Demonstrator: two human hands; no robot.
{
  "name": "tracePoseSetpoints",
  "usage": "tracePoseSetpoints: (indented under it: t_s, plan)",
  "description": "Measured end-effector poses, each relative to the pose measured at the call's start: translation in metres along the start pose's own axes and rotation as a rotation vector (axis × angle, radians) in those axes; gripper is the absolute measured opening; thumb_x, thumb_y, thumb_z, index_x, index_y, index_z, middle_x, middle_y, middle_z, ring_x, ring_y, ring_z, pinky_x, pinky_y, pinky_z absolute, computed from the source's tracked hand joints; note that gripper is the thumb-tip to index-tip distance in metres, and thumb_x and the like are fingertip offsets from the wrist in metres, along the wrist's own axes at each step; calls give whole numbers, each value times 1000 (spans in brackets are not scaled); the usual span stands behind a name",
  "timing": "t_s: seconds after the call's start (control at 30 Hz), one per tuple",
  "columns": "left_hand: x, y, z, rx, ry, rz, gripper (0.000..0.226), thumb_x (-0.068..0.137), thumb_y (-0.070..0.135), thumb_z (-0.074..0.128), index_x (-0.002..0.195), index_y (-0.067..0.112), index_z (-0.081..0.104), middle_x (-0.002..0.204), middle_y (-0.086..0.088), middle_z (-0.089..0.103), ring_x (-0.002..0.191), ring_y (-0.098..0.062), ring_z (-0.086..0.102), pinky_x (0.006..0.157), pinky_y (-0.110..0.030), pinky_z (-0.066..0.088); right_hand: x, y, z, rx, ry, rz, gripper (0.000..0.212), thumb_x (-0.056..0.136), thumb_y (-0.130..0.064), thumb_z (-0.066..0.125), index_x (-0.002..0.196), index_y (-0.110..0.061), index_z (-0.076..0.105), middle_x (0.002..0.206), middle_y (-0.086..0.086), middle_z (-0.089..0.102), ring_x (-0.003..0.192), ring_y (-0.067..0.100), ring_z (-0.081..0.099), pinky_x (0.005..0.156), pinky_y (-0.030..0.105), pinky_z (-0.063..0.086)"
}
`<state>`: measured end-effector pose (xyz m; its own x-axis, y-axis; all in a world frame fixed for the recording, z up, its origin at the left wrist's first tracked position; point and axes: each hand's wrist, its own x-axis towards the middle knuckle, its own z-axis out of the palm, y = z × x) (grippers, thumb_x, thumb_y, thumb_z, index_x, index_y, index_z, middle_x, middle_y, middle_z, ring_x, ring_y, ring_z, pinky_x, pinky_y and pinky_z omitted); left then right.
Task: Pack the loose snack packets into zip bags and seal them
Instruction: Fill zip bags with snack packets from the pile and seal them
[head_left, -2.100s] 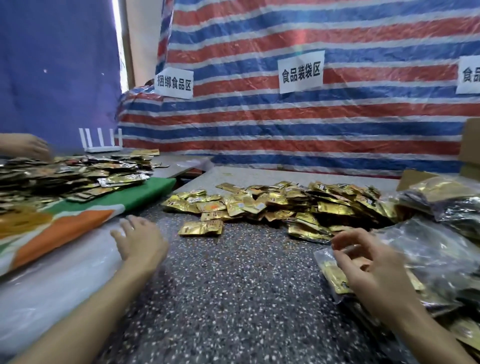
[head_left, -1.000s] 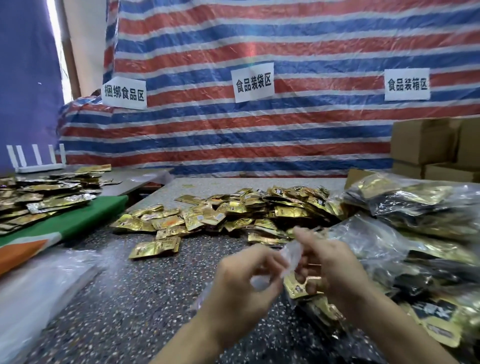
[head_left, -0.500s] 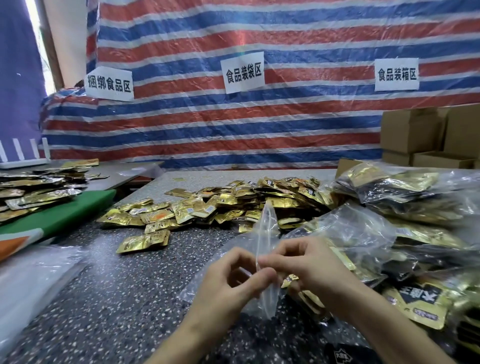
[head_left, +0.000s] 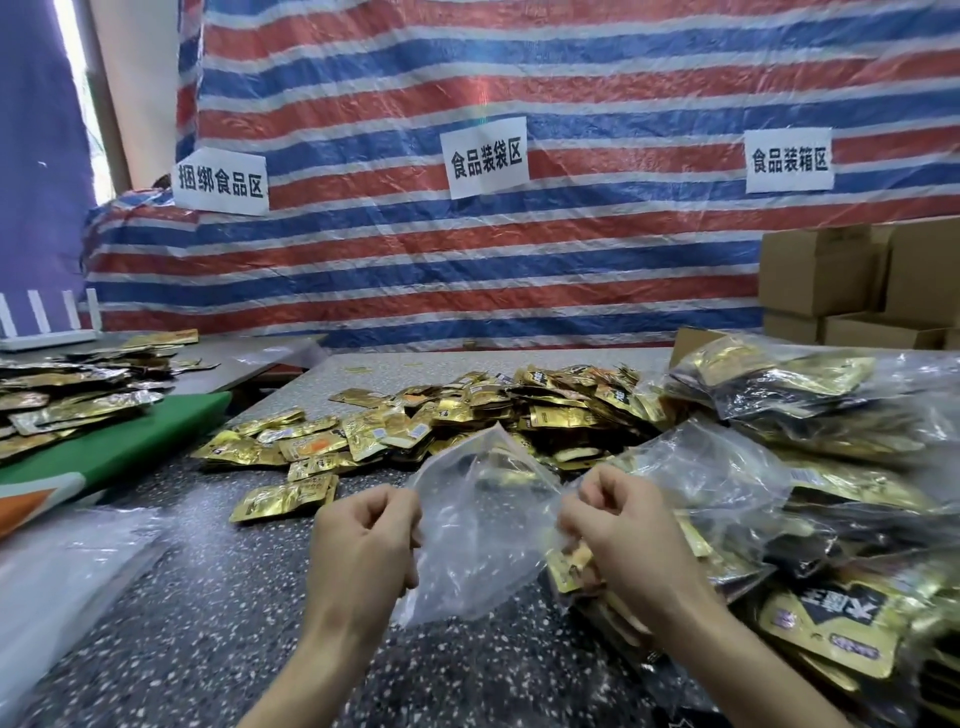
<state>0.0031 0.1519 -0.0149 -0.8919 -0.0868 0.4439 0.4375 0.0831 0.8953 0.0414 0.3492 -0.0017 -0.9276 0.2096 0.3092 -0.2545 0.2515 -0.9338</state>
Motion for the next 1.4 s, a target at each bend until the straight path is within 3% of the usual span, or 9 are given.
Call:
tracePoseSetpoints:
  t_s: [0.17,0.27,0.37,0.5,0.6,0.77,0.93,1.2,1.4]
  plan:
    - [5,5,6,-55,-59,-142,45,87,6,55,43,14,50,37,-6,40,36,-19,44,39,-26,36,-4,-5,-5,-165,-31,-526,39,84,-9,59,105,-41,67,142,-23,45,121,0,53,81,19,54]
    - [15,11,7,-65,-80,-157,47,88,5,54,42,12,49,37,-5,37,30,-18,39,37,-26,39,-3,-3,-12,-397,-228,-658,33,84,-10,54,96,-30,77,139,-26,53,132,7,46,101,23,42]
    - [33,17,7,-59,-107,-157,55,91,5,52,37,16,50,37,-1,36,28,-14,34,33,-24,37,-1,0,-14,-558,-372,-622,25,88,-47,53,87,-32,72,129,-36,57,139,-3,34,109,24,23]
    - [70,18,8,-48,-211,-175,45,95,31,60,55,10,58,41,-2,47,31,-16,42,32,-23,37,2,0,-11,-608,-178,-759,7,82,-30,61,79,-29,67,108,-26,66,128,0,46,106,25,34]
    - [105,0,20,199,-153,50,59,87,66,57,71,10,64,57,-3,63,44,-18,57,41,-25,48,3,-1,-11,-540,43,-823,10,78,-21,52,75,-19,61,91,-18,65,116,11,55,94,34,42]
    - [170,-65,72,799,-151,235,12,96,28,59,104,20,64,101,4,68,92,-16,65,81,-36,55,3,1,-11,-543,191,-871,10,63,-16,39,62,-15,49,81,-14,61,115,18,54,85,41,43]
    - [207,-105,119,1079,-258,298,50,90,15,51,140,20,51,139,-1,57,124,-23,53,100,-39,44,13,8,-11,-615,280,-955,11,60,-16,41,52,-17,48,69,-14,61,106,12,61,84,39,42]
    - [208,-107,130,829,-37,156,11,89,26,72,98,24,77,112,-2,73,102,-24,66,84,-33,50,15,6,-9,-638,175,-976,11,59,-18,41,54,-19,51,97,-20,73,104,3,67,84,29,48]
    - [181,-49,95,449,49,257,10,100,14,55,90,15,57,86,-2,66,78,-20,66,65,-41,58,9,9,-5,-636,141,-847,10,61,-20,40,57,-21,48,123,-19,69,114,4,64,93,25,43]
